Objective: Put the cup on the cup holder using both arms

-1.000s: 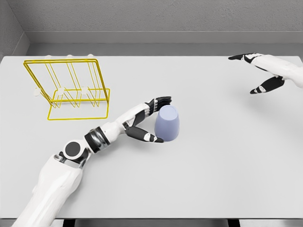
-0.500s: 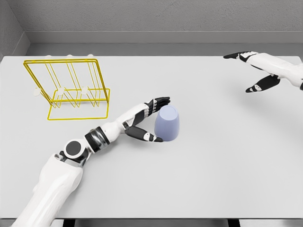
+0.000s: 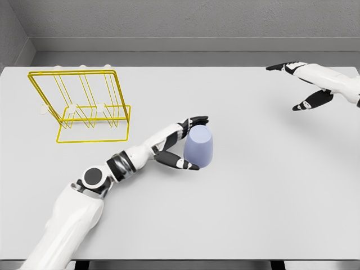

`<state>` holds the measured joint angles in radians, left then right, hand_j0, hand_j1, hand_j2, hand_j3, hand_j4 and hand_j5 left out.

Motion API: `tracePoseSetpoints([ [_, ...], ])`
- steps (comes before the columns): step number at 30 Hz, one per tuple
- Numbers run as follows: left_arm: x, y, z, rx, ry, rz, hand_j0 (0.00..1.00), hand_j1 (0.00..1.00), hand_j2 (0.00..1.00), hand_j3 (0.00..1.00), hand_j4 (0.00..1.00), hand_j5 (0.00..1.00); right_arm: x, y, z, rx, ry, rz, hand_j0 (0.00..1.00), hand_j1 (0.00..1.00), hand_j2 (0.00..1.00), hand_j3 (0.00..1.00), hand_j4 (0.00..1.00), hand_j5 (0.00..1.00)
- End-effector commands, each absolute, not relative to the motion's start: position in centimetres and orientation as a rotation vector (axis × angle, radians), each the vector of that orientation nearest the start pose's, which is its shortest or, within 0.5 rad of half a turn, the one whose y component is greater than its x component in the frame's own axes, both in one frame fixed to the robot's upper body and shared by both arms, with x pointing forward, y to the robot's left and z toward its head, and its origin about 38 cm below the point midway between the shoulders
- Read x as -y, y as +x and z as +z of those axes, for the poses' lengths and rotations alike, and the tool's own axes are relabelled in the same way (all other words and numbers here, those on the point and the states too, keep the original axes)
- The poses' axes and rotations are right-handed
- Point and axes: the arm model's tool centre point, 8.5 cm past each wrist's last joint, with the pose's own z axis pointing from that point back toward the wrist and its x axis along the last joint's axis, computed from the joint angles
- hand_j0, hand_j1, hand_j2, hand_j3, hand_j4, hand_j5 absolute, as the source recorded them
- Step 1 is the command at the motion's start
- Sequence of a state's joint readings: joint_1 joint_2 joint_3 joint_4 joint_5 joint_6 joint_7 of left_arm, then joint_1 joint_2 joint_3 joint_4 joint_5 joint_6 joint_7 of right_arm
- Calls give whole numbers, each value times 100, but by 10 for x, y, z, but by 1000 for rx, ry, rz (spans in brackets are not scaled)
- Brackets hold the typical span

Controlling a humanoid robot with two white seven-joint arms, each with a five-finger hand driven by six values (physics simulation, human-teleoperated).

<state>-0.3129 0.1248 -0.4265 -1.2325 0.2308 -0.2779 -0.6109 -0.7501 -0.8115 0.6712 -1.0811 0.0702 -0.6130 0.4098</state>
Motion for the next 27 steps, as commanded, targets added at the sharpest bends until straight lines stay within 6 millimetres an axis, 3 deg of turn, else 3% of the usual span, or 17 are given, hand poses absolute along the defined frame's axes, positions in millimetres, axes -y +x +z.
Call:
tracePoseSetpoints([
  [1, -114, 402, 69, 1578, -687, -864, 100, 100, 100, 100, 100, 100, 380, 479, 223, 1545, -351, 1572, 100, 100, 100, 100, 100, 100],
  [14, -110, 403, 71, 1582, -693, -862, 99, 99, 99, 99, 99, 99, 381, 479, 224, 1547, -355, 1567, 100, 100, 100, 100, 100, 100],
  [19, -108, 402, 71, 1585, -699, -859, 76, 76, 76, 76, 76, 76, 383, 479, 222, 1540, -355, 1565, 100, 100, 100, 100, 100, 100],
  [25, -107, 402, 72, 1587, -700, -858, 67, 67, 67, 67, 67, 67, 388, 477, 224, 1542, -367, 1551, 100, 100, 100, 100, 100, 100],
  [27, -107, 402, 72, 1587, -701, -857, 59, 59, 59, 59, 59, 59, 387, 477, 223, 1543, -363, 1551, 100, 100, 100, 100, 100, 100],
])
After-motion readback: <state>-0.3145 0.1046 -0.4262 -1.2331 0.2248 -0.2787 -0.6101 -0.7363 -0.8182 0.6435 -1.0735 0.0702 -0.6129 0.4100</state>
